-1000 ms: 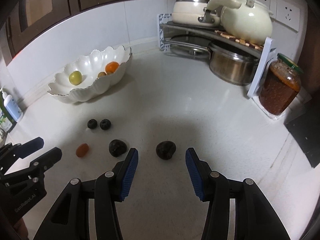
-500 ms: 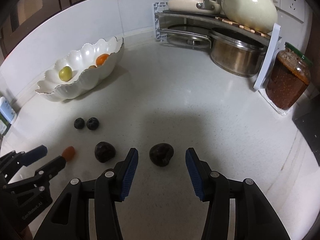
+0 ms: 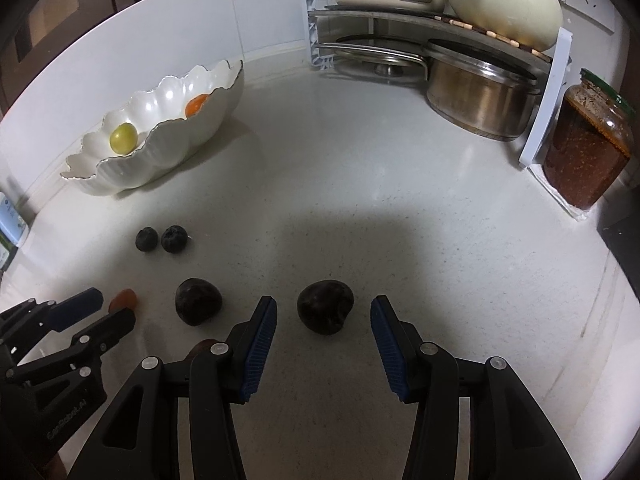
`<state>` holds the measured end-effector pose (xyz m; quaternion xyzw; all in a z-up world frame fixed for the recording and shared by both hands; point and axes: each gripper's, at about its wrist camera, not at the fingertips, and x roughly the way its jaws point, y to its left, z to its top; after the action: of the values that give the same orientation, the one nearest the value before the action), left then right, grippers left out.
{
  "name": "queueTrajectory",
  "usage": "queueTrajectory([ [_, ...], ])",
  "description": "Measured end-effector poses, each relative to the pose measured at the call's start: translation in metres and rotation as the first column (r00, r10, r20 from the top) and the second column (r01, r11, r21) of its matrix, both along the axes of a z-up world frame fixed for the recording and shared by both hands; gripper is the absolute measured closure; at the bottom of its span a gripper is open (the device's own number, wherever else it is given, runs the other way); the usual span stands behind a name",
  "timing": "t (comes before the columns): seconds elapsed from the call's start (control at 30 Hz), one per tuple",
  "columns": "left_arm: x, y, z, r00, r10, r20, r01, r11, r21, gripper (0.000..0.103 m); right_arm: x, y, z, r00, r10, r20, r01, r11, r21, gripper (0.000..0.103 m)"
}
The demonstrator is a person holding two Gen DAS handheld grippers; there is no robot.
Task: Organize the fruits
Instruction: 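Grasp a reddish date with the left gripper while the right gripper grasps a dark plum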
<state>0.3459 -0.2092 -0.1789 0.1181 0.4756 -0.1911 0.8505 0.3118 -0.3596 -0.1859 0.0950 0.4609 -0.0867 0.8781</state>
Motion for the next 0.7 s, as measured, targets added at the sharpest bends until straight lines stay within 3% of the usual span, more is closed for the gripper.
queueTrajectory([
  [0.1, 0.0011, -0.0015, -0.0018, 1.0, -0.003, 0.0, 0.003, 1.0, 0.004, 0.07, 0.0023, 0.0007, -0.0022, 1.0, 0.001, 0.0, -0.001, 1.0, 0.003, 0.054],
  [0.33, 0.0023, -0.0036, -0.0041, 1.0, -0.011, -0.019, 0.011, 1.0, -0.011, 0.08, 0.0038, 0.0017, -0.0046, 1.0, 0.004, 0.005, -0.004, 1.0, -0.008, 0.072],
  [0.7, 0.0007, -0.0014, 0.0004, 1.0, -0.008, -0.011, 0.007, 0.999, -0.038, 0.086, -0.0026, 0.0016, -0.0002, 1.0, 0.005, 0.021, -0.005, 1.0, -0.008, 0.073],
])
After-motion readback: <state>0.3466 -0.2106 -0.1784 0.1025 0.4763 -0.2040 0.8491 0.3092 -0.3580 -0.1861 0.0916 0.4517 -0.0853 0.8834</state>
